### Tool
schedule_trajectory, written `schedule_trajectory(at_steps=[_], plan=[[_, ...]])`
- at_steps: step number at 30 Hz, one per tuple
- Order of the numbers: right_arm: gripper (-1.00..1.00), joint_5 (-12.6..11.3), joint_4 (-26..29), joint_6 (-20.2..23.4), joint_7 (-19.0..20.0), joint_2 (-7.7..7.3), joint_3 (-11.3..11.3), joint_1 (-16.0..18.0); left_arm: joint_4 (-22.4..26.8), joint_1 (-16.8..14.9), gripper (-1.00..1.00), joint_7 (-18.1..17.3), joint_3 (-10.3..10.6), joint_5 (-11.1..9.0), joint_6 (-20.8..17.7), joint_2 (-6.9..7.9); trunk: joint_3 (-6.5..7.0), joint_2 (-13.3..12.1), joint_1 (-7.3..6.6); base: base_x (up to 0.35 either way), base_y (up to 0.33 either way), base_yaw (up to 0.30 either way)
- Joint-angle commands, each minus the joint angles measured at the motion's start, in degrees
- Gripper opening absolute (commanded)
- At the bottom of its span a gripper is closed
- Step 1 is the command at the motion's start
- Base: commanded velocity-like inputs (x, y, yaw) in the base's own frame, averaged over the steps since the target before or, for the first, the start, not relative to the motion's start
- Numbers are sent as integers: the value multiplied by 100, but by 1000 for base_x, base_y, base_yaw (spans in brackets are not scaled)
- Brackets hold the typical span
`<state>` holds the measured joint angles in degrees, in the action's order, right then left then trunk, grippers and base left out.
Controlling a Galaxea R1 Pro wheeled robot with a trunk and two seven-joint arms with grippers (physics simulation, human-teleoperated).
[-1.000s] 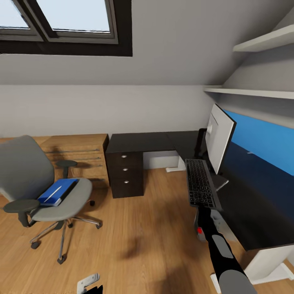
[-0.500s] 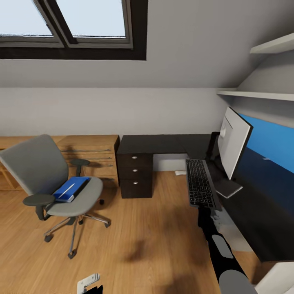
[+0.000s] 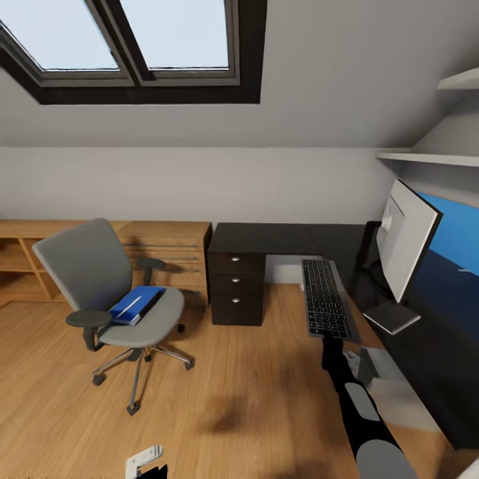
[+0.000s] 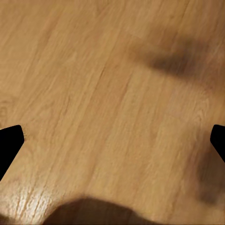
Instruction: In the bedroom, organize the workspace by keeping the computer under the desk, ensuring the monitor is on the desk, placing the keyboard on the desk next to the monitor, placing the mouse on the desk next to the keyboard, moving the folder from the swivel chair onto the desk next to the mouse, stacking the notebook on top of the folder with the pen on top of the notebook, and positioning the swivel chair next to the desk.
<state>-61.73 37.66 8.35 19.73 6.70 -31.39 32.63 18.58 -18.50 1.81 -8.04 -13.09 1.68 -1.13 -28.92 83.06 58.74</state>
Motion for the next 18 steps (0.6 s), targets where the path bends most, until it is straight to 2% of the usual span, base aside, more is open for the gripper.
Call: schedule_trajectory(at_steps=[1,14,18], plan=[[-100,-67,5,62,30,6,-34,6,-4,-4,100,12,4,-53,17,-2,1,3,0,0,0,180],[-100,-63,9,62,30,5,-34,7,-4,-4,100,12,4,-53,17,-2,80,3,0,0,0,179],[-100,-55,12,62,30,0,-34,7,-4,-4,100,12,4,-53,17,-2,91,3,0,0,0,99]])
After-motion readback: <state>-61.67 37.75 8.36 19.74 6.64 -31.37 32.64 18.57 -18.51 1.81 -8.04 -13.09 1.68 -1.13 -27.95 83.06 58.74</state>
